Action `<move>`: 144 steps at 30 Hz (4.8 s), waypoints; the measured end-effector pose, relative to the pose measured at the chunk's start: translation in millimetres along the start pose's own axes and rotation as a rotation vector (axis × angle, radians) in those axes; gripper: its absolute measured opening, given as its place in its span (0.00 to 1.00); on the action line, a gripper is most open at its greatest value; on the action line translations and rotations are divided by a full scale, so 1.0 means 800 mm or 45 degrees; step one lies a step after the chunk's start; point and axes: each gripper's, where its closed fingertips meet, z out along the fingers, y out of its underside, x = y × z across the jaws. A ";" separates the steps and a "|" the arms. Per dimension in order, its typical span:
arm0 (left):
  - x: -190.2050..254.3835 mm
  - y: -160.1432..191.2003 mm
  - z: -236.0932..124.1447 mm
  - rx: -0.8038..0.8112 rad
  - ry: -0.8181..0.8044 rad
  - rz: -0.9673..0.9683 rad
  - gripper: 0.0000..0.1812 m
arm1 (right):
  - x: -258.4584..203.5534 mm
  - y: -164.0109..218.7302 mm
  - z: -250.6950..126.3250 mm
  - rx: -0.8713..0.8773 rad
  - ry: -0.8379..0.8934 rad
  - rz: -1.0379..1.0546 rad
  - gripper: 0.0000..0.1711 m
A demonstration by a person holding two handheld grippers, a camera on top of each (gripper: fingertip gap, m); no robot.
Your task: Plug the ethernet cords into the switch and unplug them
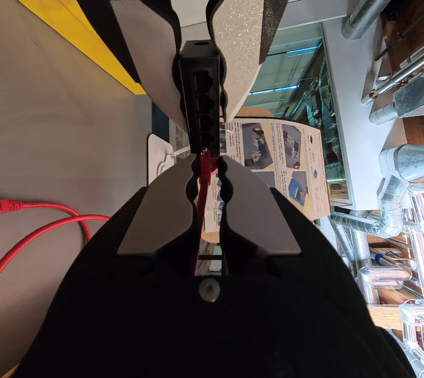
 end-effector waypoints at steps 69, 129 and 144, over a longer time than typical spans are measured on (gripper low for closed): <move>-0.004 -0.009 -0.002 0.051 -0.036 -0.020 0.18 | 0.001 -0.006 -0.013 0.013 -0.067 0.151 0.08; -0.012 0.060 0.004 -0.187 0.096 0.039 0.17 | 0.247 0.167 -0.107 -0.442 0.054 0.394 0.08; -0.023 0.048 -0.013 -0.144 0.104 -0.005 0.17 | 0.301 0.222 -0.170 -0.841 -0.072 0.357 0.09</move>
